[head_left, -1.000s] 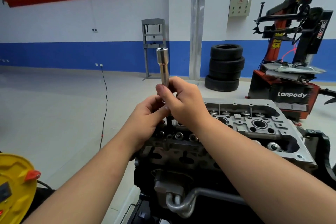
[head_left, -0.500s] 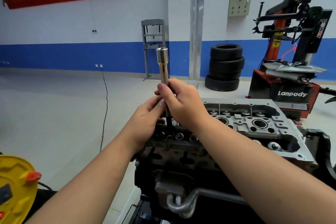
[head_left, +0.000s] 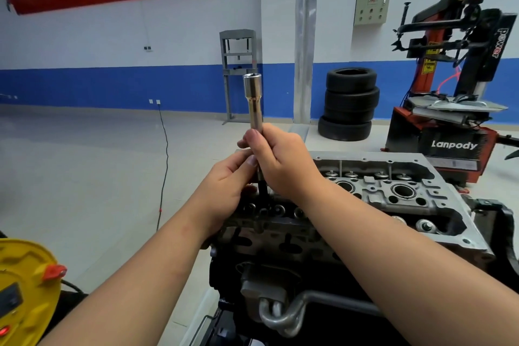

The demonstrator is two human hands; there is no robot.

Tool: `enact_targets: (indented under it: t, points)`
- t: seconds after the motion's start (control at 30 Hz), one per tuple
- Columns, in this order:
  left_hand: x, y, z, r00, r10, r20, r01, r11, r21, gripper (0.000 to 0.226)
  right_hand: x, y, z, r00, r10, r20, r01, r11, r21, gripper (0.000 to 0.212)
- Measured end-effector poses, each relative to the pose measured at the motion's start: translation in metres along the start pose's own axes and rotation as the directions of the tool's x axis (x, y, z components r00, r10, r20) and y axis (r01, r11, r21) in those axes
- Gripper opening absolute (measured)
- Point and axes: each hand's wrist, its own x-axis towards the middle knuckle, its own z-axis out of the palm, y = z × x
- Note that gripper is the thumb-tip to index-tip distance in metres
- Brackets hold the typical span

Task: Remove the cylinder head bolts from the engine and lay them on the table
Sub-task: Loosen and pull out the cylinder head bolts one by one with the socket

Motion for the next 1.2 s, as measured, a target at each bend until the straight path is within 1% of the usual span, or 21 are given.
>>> enact_targets:
  t: [0.07, 0.17, 0.23, 0.3, 0.37, 0.43, 0.5, 0.57, 0.67, 0.77, 0.87, 1.0, 1.07, 1.2]
  points:
    - [0.001, 0.000, 0.002, 0.999, 0.041, -0.024, -0.041, 0.999, -0.009, 0.025, 0.000, -0.001, 0.000, 1.000, -0.018, 0.006, 0.018, 1.000, 0.020, 0.029]
    - [0.002, -0.001, 0.006, 0.991, 0.101, -0.082, -0.100, 0.995, 0.015, 0.020, 0.000, -0.003, -0.002, 0.993, -0.092, -0.079, 0.094, 0.995, 0.020, 0.022]
    - [0.003, -0.003, 0.006, 0.990, 0.095, -0.106, -0.093, 0.995, 0.026, 0.017, 0.000, -0.003, -0.002, 0.984, -0.129, -0.120, 0.131, 0.991, 0.005, 0.017]
    - [0.003, -0.003, 0.004, 0.993, 0.073, -0.096, -0.071, 0.997, 0.019, 0.017, 0.000, -0.002, -0.002, 0.989, -0.104, -0.107, 0.103, 0.995, -0.010, 0.023]
    - [0.001, -0.001, 0.001, 0.998, 0.039, -0.040, -0.039, 0.999, 0.010, 0.029, 0.000, -0.001, -0.002, 0.997, -0.055, -0.060, 0.055, 0.998, -0.005, 0.029]
    - [-0.001, 0.001, 0.001, 1.000, 0.026, 0.004, -0.026, 1.000, 0.011, 0.036, -0.001, -0.002, -0.002, 0.998, -0.042, -0.038, 0.043, 0.999, 0.030, 0.034]
    - [-0.001, 0.001, 0.003, 0.999, 0.041, -0.006, -0.041, 0.999, 0.014, 0.035, -0.001, -0.003, -0.002, 0.996, -0.073, -0.052, 0.075, 0.996, 0.051, 0.033]
    - [-0.001, 0.001, 0.007, 0.996, 0.076, -0.050, -0.075, 0.997, 0.027, 0.031, -0.001, -0.003, -0.002, 0.992, -0.092, -0.089, 0.096, 0.995, 0.037, 0.027]
    - [0.001, 0.000, 0.009, 0.991, 0.078, -0.112, -0.075, 0.997, 0.025, 0.037, 0.001, -0.001, -0.001, 0.987, -0.091, -0.133, 0.094, 0.995, 0.016, 0.020]
    - [0.002, 0.000, 0.003, 0.997, 0.032, -0.064, -0.031, 0.999, 0.016, 0.029, 0.002, 0.000, 0.000, 0.997, -0.040, -0.070, 0.040, 0.999, -0.010, 0.031]
    - [0.001, 0.000, -0.001, 1.000, 0.010, 0.001, -0.010, 1.000, 0.008, 0.035, 0.002, -0.001, 0.000, 0.998, -0.048, -0.042, 0.049, 0.999, 0.019, 0.035]
    - [0.001, 0.001, 0.003, 0.997, 0.062, -0.041, -0.062, 0.998, -0.008, 0.033, 0.001, -0.002, -0.001, 0.992, -0.080, -0.098, 0.082, 0.996, 0.023, 0.024]
    - [0.003, 0.002, 0.004, 0.996, 0.051, -0.070, -0.053, 0.998, -0.017, 0.033, 0.001, -0.001, -0.001, 0.990, -0.083, -0.115, 0.084, 0.996, 0.006, 0.021]
    - [0.002, 0.003, -0.001, 0.999, -0.015, -0.048, 0.012, 0.998, -0.057, 0.041, 0.001, 0.000, 0.000, 0.997, -0.056, -0.044, 0.055, 0.998, -0.017, 0.030]
